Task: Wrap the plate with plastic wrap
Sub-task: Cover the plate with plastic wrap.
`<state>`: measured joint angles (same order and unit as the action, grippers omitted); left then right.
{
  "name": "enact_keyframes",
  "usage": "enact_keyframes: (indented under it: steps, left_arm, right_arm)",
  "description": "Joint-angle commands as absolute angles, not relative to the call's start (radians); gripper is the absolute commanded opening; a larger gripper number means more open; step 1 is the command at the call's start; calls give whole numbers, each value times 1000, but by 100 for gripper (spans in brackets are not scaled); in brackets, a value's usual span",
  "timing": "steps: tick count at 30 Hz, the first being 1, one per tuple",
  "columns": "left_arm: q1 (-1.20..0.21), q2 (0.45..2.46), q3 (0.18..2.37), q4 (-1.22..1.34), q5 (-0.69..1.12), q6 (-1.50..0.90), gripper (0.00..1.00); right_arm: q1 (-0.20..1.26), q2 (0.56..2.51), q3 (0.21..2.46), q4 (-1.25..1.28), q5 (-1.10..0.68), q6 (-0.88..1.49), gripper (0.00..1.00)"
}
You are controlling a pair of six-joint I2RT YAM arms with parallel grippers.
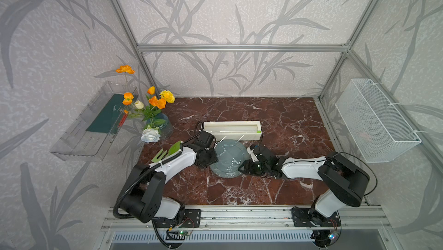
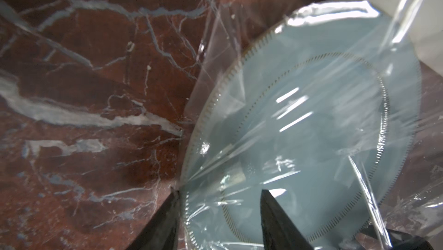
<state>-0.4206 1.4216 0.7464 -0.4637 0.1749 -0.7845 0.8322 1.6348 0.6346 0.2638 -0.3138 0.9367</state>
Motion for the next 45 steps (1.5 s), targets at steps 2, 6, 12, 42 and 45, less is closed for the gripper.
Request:
enact_keyframes:
  steps: [2,6,12,42,45]
  left_arm:
    - [-419,1434,725,-424,213,-790,53]
    - [-419,1446,693,-359,276,-829,52]
    - [-419,1424,649,-280,343,-888,52]
    - [-327,1294,613,-358,330,-859,53]
    - [-325,1294,620,-379,333,-847,52]
  right_arm:
    - [828,1727,556,457,-269,1060,48]
    - [830,1798,482,753,-236,1200,44]
    - [843,1877,434,1061,-155,1324,41]
    - [795,1902,408,1165,-143,1296,23]
    - [777,1878,378,1118,-178,1289,34]
